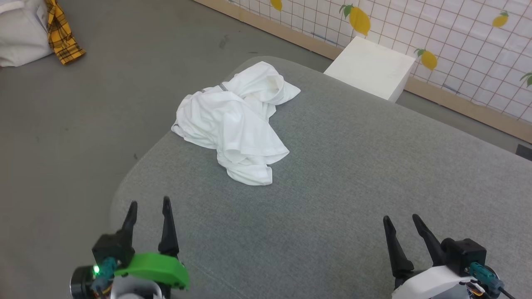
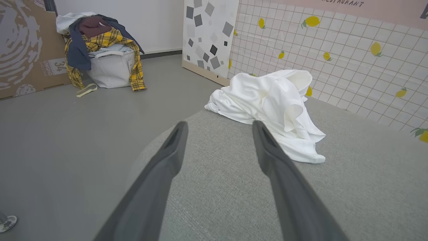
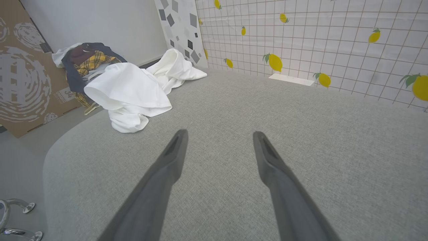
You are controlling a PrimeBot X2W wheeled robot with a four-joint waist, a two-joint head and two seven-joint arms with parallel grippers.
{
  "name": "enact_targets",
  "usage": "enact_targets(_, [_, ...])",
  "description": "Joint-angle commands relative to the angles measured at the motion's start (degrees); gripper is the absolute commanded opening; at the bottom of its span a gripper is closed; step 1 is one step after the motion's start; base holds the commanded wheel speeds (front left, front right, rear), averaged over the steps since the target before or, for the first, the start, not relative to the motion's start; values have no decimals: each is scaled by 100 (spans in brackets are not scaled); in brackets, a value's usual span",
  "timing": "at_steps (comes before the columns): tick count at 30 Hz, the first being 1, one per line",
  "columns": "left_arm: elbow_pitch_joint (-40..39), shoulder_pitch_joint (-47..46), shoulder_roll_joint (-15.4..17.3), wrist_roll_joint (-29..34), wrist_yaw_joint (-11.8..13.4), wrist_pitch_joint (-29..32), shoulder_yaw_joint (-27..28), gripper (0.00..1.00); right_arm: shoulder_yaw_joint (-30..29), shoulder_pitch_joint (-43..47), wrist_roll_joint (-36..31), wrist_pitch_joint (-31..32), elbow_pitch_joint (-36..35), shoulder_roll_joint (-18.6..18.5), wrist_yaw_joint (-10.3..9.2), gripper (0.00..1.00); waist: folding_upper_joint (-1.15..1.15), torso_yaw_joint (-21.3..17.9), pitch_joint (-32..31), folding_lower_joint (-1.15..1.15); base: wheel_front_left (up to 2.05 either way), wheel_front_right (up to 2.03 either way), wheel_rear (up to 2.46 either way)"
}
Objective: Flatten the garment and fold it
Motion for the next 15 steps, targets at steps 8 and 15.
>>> enact_targets(8, [394,-1372,186,-470,-359,414,93,100,-42,-23,-183,166,-222,3,-9,100,54,-270,244,0,0,0,0])
enact_targets(15, [1604,-3097,286,-1034,-543,1504,231,100,-69,-152,-541,544,-647,3,-9,100,54,-784,805,0,0,0,0])
